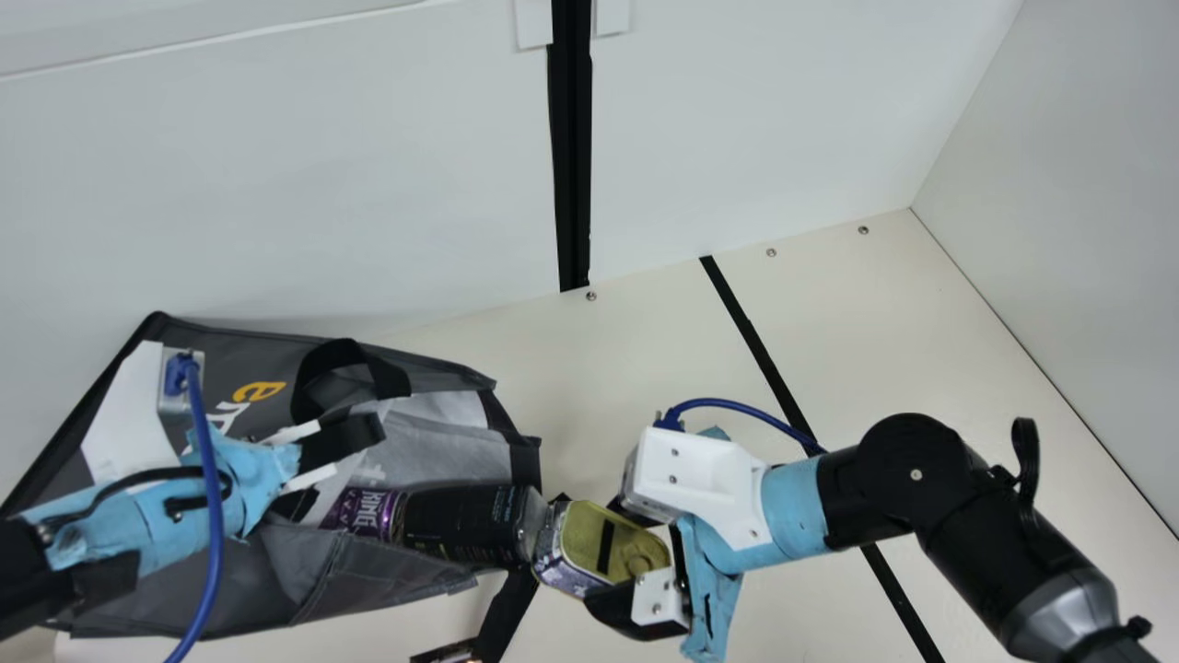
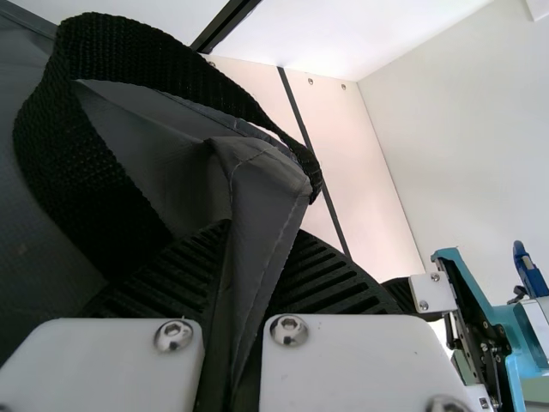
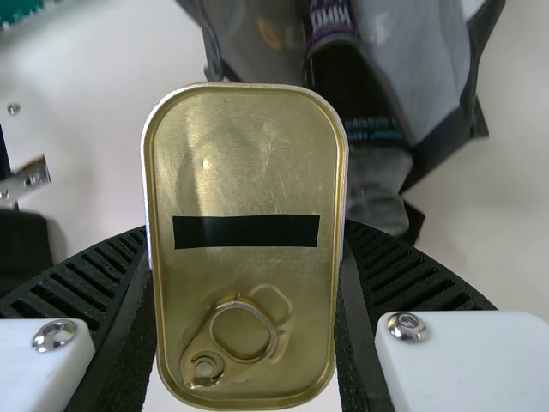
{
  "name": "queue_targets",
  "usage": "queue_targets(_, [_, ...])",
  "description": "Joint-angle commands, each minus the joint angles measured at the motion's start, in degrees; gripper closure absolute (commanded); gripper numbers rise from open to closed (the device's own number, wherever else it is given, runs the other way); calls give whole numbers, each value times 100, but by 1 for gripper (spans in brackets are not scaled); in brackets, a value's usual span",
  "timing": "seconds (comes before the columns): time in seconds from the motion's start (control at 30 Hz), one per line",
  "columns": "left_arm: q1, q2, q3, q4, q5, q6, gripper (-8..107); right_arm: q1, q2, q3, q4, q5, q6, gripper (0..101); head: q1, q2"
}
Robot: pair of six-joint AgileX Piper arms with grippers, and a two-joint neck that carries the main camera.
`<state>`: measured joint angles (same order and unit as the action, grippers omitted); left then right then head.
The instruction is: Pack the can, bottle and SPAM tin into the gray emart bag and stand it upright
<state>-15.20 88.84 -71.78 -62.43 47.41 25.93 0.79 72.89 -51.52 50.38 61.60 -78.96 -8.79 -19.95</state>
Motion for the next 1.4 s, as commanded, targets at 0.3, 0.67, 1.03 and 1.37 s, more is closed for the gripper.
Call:
queue_targets(0.3, [0, 0, 0, 0, 0, 0, 107, 243, 253, 121, 974, -512, -520, 101, -121, -5])
queue_targets(0.67, [0, 0, 0, 0, 0, 0, 107, 640, 744, -7, 1484, -1045, -811, 101, -121, -5])
queue_targets(1.03, [0, 0, 0, 0, 0, 0, 107, 1050, 1346, -333, 1840, -1469, -996, 101, -121, -5])
queue_targets(1.37, [0, 0, 0, 0, 0, 0, 107, 1434, 1892, -829, 1990, -1739, -1012, 101, -121, -5])
